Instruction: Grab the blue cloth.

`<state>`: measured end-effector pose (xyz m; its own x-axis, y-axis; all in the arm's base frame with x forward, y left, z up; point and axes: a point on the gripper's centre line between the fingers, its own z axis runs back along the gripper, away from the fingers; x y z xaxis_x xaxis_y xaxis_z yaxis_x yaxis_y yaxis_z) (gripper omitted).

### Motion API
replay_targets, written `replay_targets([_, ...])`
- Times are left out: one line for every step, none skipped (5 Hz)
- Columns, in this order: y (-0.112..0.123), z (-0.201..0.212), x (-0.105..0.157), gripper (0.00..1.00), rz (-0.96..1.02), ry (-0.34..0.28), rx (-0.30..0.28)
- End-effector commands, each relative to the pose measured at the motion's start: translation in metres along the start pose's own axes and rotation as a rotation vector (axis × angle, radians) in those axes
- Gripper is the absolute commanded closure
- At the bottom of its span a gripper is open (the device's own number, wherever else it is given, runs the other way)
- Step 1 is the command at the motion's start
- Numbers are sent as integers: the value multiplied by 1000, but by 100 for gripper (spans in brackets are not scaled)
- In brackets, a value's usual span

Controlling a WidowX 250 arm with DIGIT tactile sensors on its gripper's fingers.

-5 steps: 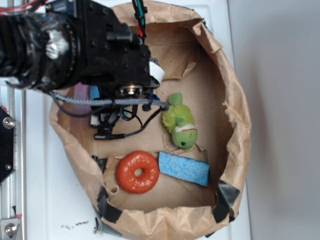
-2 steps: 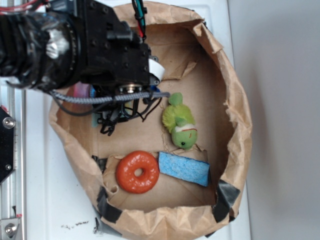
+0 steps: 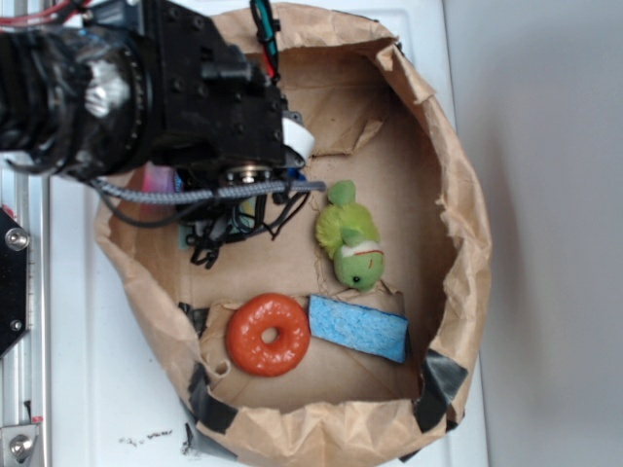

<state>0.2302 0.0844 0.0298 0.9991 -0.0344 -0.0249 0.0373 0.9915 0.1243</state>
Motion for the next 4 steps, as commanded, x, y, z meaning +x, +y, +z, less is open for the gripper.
replay_targets([48,74,56,0,53,-91,-51])
replay_targets([53,88,57,0,72,-152,-54])
replay_targets([52,87,56,0,75,-156,-52])
replay_targets([44,81,50,0,48,-135,-43])
